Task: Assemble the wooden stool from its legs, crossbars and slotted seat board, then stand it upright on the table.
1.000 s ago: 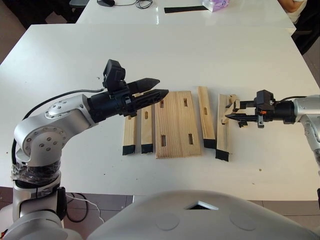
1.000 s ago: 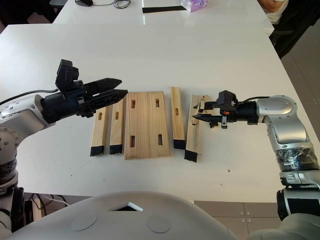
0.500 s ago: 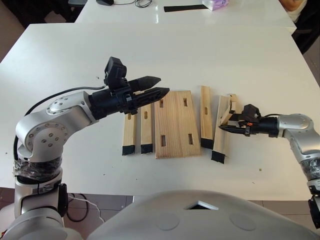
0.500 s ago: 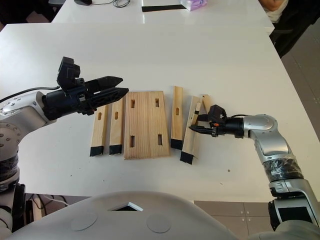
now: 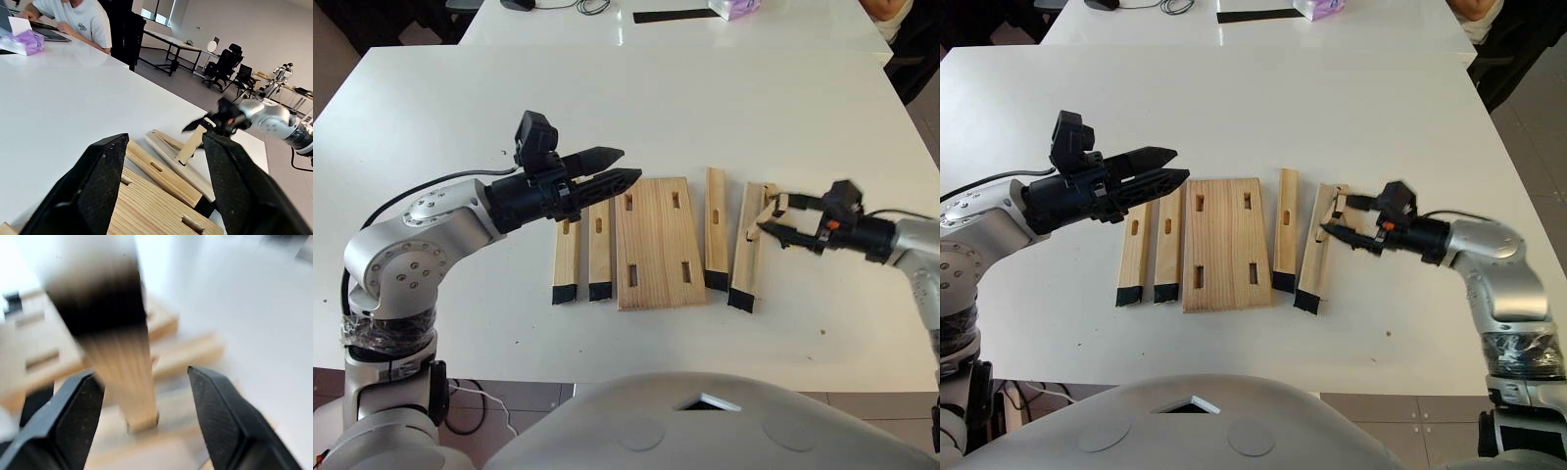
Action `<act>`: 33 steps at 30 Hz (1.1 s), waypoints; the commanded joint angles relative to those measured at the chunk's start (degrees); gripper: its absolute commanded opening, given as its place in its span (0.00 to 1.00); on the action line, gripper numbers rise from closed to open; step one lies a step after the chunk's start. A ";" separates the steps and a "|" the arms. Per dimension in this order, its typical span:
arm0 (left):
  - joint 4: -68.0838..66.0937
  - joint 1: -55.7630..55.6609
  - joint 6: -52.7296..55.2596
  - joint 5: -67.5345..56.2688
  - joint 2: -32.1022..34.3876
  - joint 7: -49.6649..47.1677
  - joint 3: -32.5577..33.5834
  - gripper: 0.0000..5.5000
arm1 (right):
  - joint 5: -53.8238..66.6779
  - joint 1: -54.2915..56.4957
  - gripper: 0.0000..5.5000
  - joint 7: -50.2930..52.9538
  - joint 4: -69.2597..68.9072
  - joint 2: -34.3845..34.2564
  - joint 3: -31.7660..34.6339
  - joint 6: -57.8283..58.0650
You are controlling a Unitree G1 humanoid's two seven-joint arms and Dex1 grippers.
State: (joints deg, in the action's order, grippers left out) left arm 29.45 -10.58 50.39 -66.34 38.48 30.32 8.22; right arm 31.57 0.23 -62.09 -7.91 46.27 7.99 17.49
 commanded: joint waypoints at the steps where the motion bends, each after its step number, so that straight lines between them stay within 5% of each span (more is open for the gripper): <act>1: 1.54 0.95 -0.61 0.57 -0.64 -1.03 0.88 0.51 | 8.56 3.56 0.54 0.62 -7.65 3.58 6.61 8.15; 7: 1.34 0.71 -0.59 1.13 -1.03 -0.81 0.79 0.51 | 19.03 9.09 0.54 6.60 -13.31 1.97 11.03 15.49; 10: 0.67 0.00 -0.55 1.45 -1.02 -0.39 0.42 0.51 | 16.31 7.37 0.54 8.71 -15.10 -0.99 8.02 13.47; 15: -0.26 -1.18 -0.25 1.87 -0.98 0.48 -0.23 0.51 | 12.87 6.63 0.41 10.78 -15.18 -3.93 5.27 11.88; 29: -1.34 -2.75 0.73 2.32 -0.49 2.06 -0.96 0.51 | 14.37 13.54 0.40 14.00 -12.55 -7.81 5.20 12.93; 33: -1.95 -3.25 1.15 3.01 0.02 3.24 -1.78 0.51 | 3.99 5.73 0.40 9.62 -4.08 -10.36 -4.22 6.05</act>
State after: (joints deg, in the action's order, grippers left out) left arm 27.93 -12.99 50.66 -64.45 37.64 32.73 7.28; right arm 41.02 10.93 -50.62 -17.45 38.08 8.92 26.51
